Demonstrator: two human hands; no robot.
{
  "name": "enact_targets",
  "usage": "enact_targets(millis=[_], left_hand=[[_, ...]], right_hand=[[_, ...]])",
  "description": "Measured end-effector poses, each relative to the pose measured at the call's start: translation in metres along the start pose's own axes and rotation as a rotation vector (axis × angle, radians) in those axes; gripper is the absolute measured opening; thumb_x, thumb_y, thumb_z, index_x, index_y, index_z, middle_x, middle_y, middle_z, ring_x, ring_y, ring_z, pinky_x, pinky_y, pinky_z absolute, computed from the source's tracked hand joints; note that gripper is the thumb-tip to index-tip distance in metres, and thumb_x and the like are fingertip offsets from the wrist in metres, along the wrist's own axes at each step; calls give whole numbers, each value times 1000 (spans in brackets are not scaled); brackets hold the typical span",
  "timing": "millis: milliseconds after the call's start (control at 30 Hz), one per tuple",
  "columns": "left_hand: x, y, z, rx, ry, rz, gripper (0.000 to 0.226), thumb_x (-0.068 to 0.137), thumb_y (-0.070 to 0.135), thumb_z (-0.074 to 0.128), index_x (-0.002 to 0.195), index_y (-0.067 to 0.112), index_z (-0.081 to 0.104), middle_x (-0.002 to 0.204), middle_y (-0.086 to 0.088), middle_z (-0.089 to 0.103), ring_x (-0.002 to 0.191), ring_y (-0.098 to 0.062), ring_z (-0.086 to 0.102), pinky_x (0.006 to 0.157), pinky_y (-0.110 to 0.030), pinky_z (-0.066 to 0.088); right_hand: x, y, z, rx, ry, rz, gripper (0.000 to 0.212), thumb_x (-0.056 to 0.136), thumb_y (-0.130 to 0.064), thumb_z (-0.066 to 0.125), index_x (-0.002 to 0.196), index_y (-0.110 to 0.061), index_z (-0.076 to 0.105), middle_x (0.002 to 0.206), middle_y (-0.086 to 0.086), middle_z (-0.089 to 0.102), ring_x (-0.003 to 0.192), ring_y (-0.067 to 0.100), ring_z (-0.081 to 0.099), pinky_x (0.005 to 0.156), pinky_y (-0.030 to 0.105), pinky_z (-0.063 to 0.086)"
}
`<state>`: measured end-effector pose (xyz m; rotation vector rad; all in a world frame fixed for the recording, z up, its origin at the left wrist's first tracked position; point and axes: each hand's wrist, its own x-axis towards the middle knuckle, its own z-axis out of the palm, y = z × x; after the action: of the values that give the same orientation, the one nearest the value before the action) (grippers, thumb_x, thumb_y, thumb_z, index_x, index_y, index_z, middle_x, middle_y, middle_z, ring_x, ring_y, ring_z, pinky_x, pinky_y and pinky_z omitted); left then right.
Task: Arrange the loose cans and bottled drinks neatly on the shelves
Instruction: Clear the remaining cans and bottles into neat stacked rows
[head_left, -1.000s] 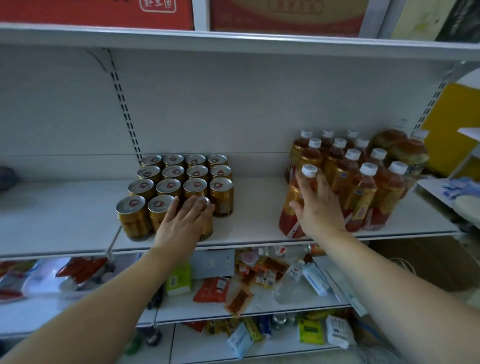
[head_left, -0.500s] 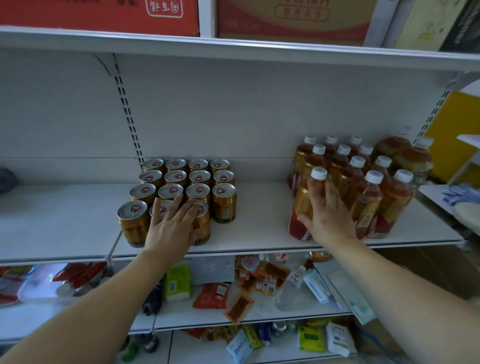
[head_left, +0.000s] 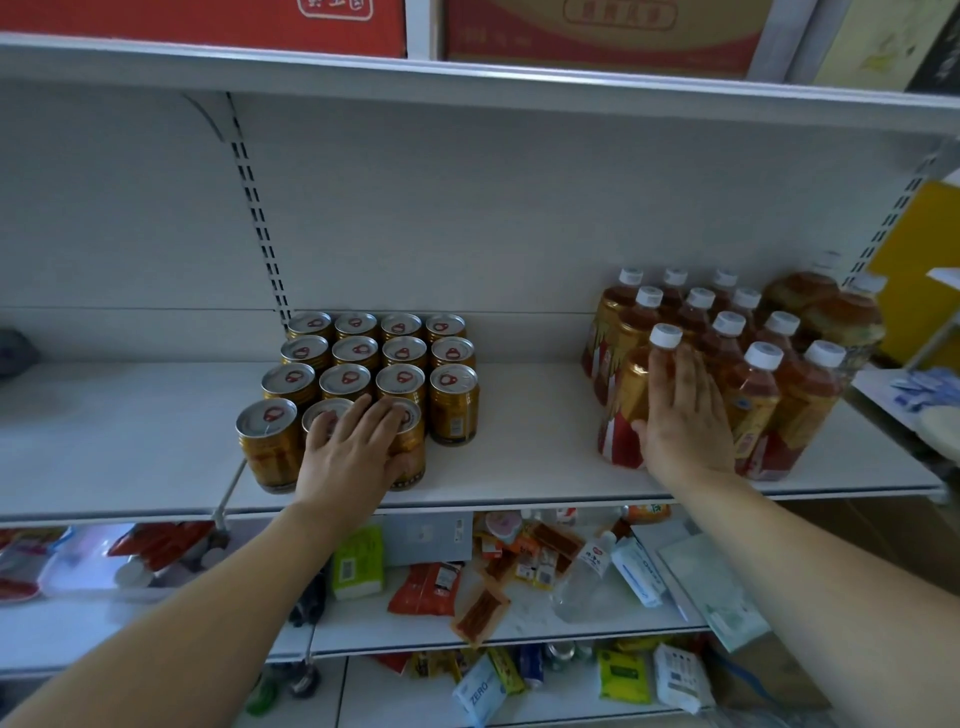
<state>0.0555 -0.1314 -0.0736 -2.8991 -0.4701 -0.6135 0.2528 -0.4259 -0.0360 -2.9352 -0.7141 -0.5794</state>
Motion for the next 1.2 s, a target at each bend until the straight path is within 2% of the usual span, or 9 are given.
enact_targets(millis=[100, 267, 367, 533, 600, 700, 833, 1100, 1200], left_hand=[[-1, -1, 0, -5, -23, 0, 57, 84, 47, 38, 127, 15, 57, 132, -4, 59, 124, -28, 53, 95, -52, 39], [0, -1, 2, -15, -37, -5, 58, 84, 49, 35, 128, 17, 52, 133, -4, 58, 125, -28, 51, 97, -51, 35], [0, -1, 0, -28, -47, -10, 58, 84, 50, 35, 128, 17, 53, 133, -4, 57, 125, -28, 51, 97, -52, 35], [-1, 0, -4, -24, -60, -6, 58, 84, 49, 35, 128, 15, 55, 132, -5, 58, 123, -29, 53, 96, -51, 37], [-1, 0, -4, -27, -74, -11, 59, 84, 49, 35, 128, 16, 55, 133, -5, 58, 124, -29, 53, 96, -52, 37], [-1, 2, -6, -33, -79, -18, 59, 83, 49, 35, 127, 15, 55, 133, -5, 58, 124, -29, 52, 97, -52, 36], [-1, 2, -7, -31, -99, -28, 60, 83, 49, 35, 128, 15, 56, 133, -5, 58, 124, -29, 52, 96, -52, 35], [-1, 2, -8, -20, -115, -35, 60, 83, 50, 35, 129, 16, 55, 134, -5, 57, 125, -29, 52, 97, -53, 37], [-1, 0, -6, -19, -83, -13, 58, 82, 50, 55, 128, 15, 54, 133, -6, 57, 124, -30, 52, 95, -54, 39]], right_hand=[[2, 5, -3, 51, -26, 36, 100, 90, -36, 61, 152, -14, -13, 160, 15, -12, 149, 30, -1, 119, 41, 8], [2, 1, -6, 227, -75, 87, 111, 80, -50, 70, 153, -20, -9, 160, 14, -3, 148, 32, 4, 117, 44, 17], [2, -2, 0, 331, 21, 107, 101, 81, -37, 73, 154, -19, 6, 159, 16, 11, 145, 36, 14, 115, 49, 23], [4, 7, 3, 229, 88, 80, 88, 80, -19, 73, 150, -10, 20, 156, 15, 23, 143, 34, 22, 115, 49, 24], [3, 14, 5, 218, 77, 99, 90, 77, -13, 74, 150, -8, 21, 156, 16, 21, 143, 36, 21, 115, 50, 23], [3, 18, 5, 183, 66, 86, 91, 78, -22, 75, 150, -8, 21, 155, 20, 22, 142, 39, 22, 114, 50, 22], [5, 15, 2, 79, -4, 56, 84, 88, -31, 66, 153, -24, 13, 157, 18, 9, 145, 36, 11, 115, 49, 21], [4, 13, 0, 257, -26, 62, 81, 86, -3, 64, 151, -21, 19, 159, 14, 0, 146, 36, 8, 108, 48, 35], [5, 16, 4, 288, -17, 37, 82, 83, 0, 65, 150, -19, 22, 160, 14, 0, 146, 36, 12, 111, 48, 33]])
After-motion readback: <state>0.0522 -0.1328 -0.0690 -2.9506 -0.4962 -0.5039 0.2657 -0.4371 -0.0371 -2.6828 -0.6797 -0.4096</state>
